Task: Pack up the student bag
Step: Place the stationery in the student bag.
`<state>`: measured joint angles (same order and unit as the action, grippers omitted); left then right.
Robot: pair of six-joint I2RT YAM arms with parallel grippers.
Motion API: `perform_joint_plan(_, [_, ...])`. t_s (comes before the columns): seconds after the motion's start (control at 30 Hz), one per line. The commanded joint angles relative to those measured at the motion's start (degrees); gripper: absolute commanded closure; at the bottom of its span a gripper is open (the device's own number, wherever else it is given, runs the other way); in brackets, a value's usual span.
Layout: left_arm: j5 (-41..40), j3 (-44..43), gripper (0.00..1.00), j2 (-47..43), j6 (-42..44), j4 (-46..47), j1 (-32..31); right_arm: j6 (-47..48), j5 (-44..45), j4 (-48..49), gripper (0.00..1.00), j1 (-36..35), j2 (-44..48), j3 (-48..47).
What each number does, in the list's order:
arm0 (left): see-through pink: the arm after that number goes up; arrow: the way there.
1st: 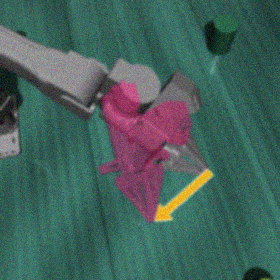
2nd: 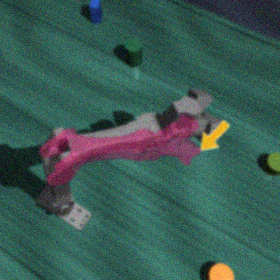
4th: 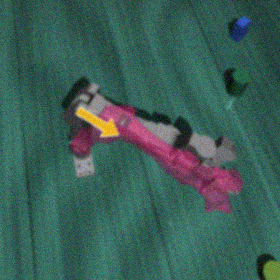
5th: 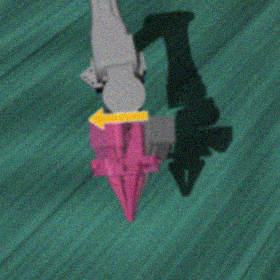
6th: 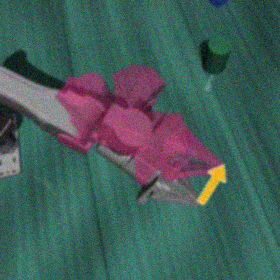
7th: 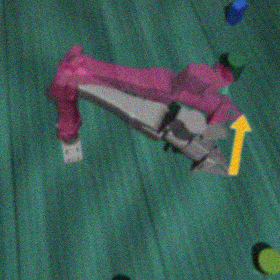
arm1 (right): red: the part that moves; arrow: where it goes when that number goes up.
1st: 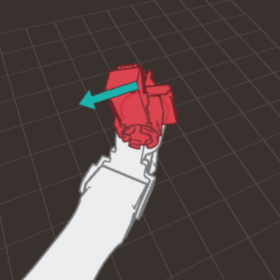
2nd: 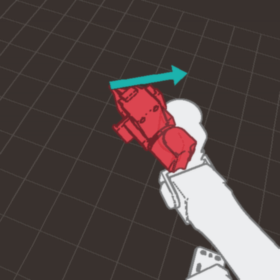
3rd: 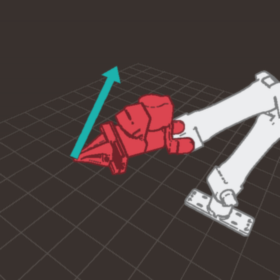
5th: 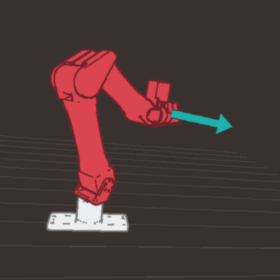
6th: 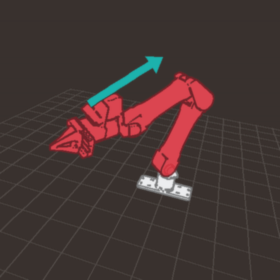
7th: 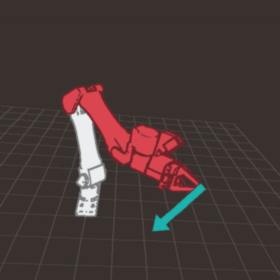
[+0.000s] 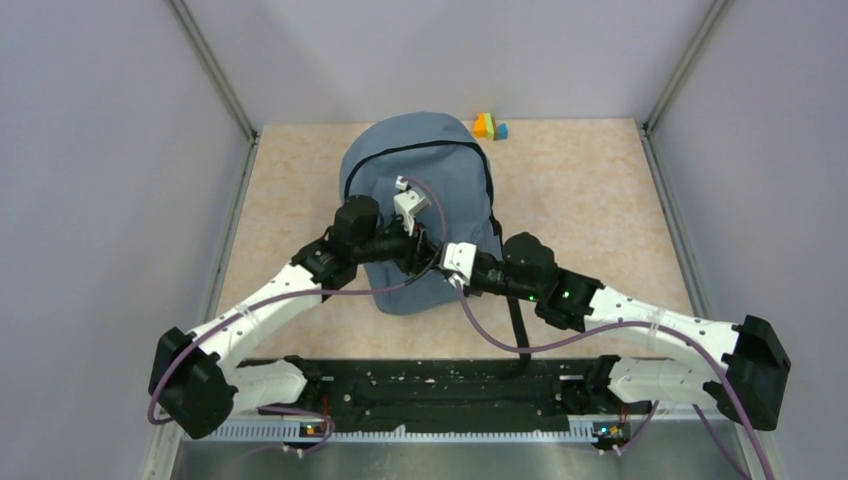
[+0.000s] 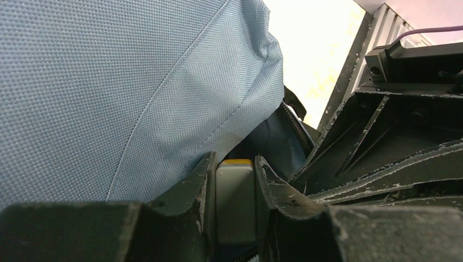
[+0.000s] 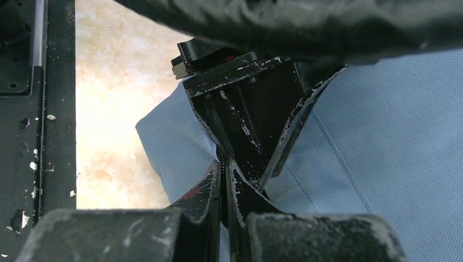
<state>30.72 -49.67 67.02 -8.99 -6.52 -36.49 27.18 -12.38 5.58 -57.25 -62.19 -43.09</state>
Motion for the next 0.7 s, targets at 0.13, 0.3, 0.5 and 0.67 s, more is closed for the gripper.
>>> perform_joint_plan(0.13, [-5.7, -2.5, 0.56, -3.6, 1.3, -4.6, -0.7, -0.1, 0.3, 6.9, 1.00, -0.4, 2.9, -1.7])
perform_joint_plan(0.3, [-10.9, -3.6, 0.25, -8.0, 1.3, -6.9, -0.7, 0.0, 0.2, 7.1, 1.00, -0.3, 2.9, -1.6])
perform_joint_plan(0.5, [-23.6, -8.5, 0.17, -13.5, -0.7, -13.0, -0.6, 0.0, 0.2, 7.4, 1.00, -0.4, 2.6, -1.5])
perform_joint_plan(0.67, [-45.9, -17.0, 0.14, -15.2, -4.5, -25.0, -0.4, -0.3, 0.3, 7.6, 1.00, -0.3, 2.5, -1.2])
